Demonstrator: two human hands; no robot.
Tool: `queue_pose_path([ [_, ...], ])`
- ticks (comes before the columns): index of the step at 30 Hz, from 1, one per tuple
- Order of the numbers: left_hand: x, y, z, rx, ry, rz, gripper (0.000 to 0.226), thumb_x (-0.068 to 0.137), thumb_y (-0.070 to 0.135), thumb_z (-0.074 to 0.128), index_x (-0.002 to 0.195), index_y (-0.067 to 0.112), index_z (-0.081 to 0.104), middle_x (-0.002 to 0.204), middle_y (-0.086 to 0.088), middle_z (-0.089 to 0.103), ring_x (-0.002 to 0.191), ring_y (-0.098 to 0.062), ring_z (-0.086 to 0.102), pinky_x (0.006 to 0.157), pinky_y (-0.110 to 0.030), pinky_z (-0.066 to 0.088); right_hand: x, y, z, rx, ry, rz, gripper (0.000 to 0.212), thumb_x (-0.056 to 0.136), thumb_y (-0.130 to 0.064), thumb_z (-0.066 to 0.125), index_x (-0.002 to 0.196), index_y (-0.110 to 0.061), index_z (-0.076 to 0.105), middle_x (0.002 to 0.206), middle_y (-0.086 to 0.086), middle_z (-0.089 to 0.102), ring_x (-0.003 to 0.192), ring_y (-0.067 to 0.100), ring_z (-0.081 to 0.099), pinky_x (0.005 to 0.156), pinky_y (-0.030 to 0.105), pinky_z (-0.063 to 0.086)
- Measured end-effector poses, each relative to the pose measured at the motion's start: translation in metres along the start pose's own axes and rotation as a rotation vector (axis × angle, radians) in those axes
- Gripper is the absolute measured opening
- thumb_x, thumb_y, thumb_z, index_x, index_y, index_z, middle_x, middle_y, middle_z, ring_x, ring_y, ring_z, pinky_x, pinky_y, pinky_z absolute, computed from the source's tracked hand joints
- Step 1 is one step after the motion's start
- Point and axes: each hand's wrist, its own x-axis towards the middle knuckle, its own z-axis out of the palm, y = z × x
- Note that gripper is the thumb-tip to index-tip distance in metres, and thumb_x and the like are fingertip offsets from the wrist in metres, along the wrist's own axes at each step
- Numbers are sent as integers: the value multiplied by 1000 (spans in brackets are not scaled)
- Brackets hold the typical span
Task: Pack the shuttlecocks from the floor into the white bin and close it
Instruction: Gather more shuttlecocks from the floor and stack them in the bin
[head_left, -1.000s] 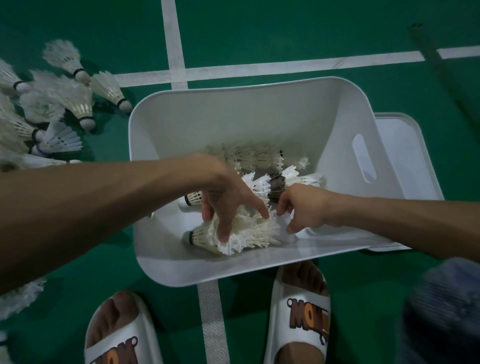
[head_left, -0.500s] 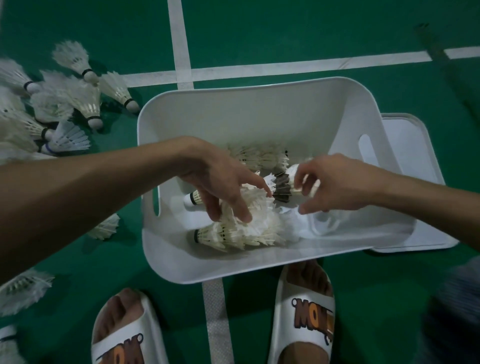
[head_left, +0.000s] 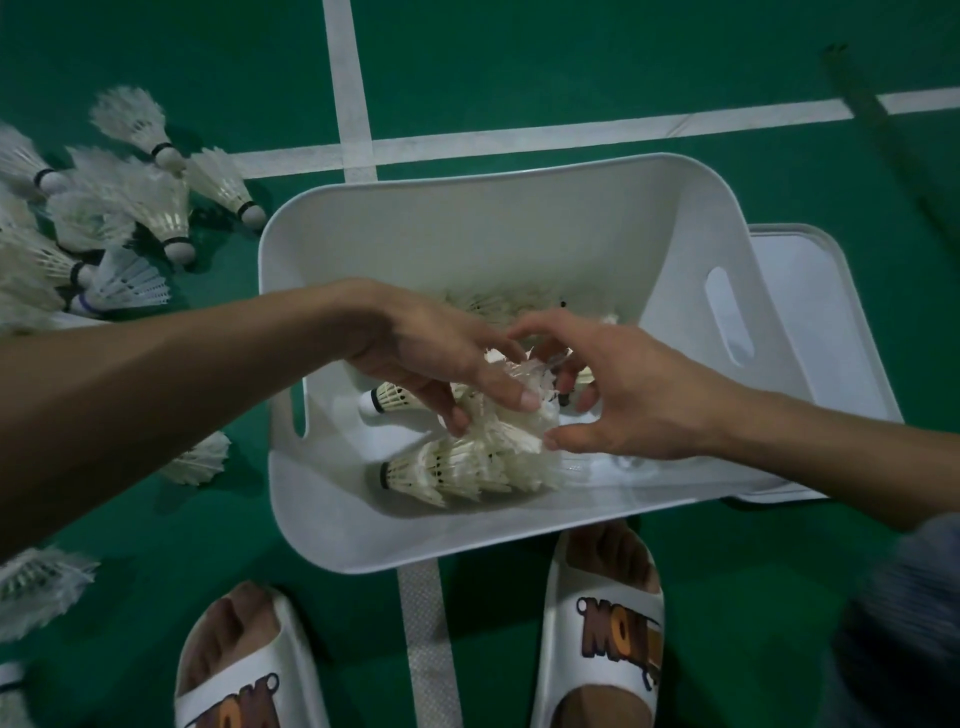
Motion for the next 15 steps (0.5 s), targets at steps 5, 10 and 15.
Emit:
queue_pose_path([
  [5, 5, -2, 6, 261, 118, 70, 65, 81, 7, 71, 137, 19, 40, 115, -9, 61, 88, -20, 69, 74, -26, 57, -2, 11, 0, 33, -6, 31, 86, 74, -23, 78, 140, -42, 26, 113, -15, 47, 92, 2, 57, 78, 18, 52],
  [10, 11, -4, 10, 341, 234, 123, 42, 84, 25, 71, 121, 17, 54, 99, -4, 69, 71, -17, 71, 68, -29, 58, -1, 12, 0, 8, -100, -52, 91, 72, -43, 78, 144, -39, 23, 129, -26, 32, 100, -13, 37, 76, 1, 33],
  [15, 11, 2, 13, 552, 373, 217, 42, 81, 42, 70, 117, 24, 59, 97, 11, 66, 73, 2, 59, 63, -15, 42, 5, 15, -3, -112, 11, -1, 66, 74, -47, 75, 131, -27, 48, 122, -7, 53, 93, 2, 53, 81, 21, 47],
])
